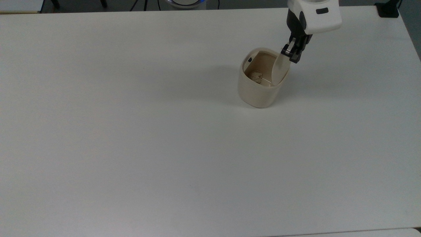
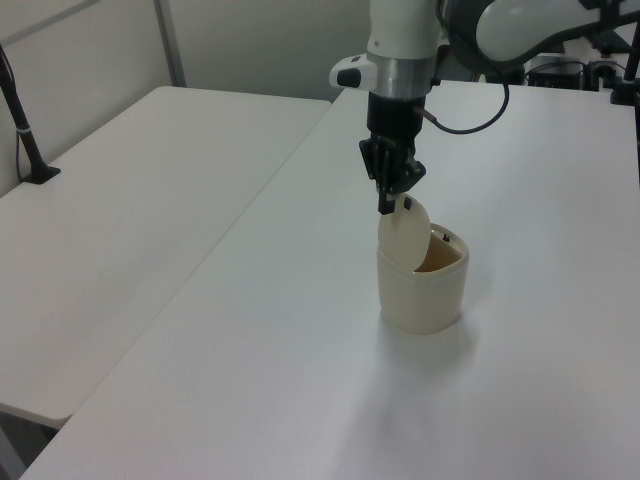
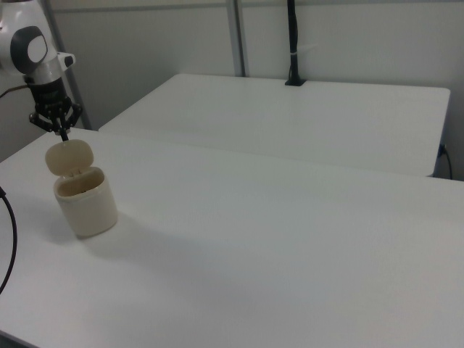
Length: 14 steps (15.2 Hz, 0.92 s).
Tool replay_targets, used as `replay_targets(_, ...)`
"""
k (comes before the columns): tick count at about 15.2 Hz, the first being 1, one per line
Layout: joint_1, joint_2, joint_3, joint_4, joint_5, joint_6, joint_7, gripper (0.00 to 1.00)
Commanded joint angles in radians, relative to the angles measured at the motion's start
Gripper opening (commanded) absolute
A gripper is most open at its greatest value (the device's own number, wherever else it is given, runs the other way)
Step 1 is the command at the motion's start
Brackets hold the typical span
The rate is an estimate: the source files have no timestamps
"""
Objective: Close the trash bin
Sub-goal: 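Push the lid down over the bin opening with the gripper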
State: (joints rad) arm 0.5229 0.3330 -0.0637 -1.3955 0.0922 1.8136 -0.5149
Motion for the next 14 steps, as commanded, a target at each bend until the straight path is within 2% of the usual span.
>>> replay_targets(1, -0.02, -0.028, -0.021, -0.031, -0.012, -0.11, -0.107, 0.0)
replay_targets(3, -0.024, -0.032, -0.022, -0.059, -0.034, -0.172, -0.152, 0.0)
replay_targets(7, -0.035, -0.026, -0.022, -0.129, -0.064, -0.165, -0.155, 0.0)
replay_targets(14, -0.034, 0.011, -0.022, -0.172, -0.072, -0.093, -0.149, 0.0)
